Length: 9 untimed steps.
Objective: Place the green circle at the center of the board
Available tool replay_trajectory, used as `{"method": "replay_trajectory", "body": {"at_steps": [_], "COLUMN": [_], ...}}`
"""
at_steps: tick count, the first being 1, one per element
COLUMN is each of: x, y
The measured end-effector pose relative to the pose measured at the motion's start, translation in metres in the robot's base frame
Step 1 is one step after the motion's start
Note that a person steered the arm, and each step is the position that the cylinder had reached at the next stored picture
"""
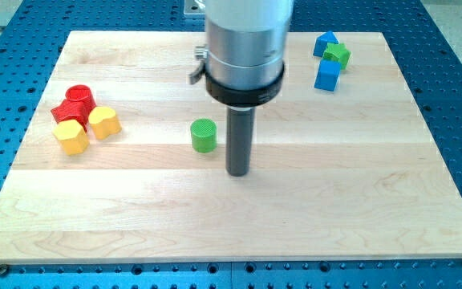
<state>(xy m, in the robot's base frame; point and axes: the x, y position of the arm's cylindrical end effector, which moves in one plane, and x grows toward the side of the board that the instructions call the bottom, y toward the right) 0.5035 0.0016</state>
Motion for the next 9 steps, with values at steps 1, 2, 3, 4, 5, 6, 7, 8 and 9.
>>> {"method": "replay_trajectory", "body": {"at_steps": [1, 2, 3, 4, 5, 6, 7, 8, 9], "x": [-0.028, -0.052, -0.012, 0.025, 0.016, -0.019, -0.048, -0.048, -0.034], "y": [0.018, 0.071, 0.07, 0.005, -0.028, -0.013, 0.03, 0.035, 0.017]}}
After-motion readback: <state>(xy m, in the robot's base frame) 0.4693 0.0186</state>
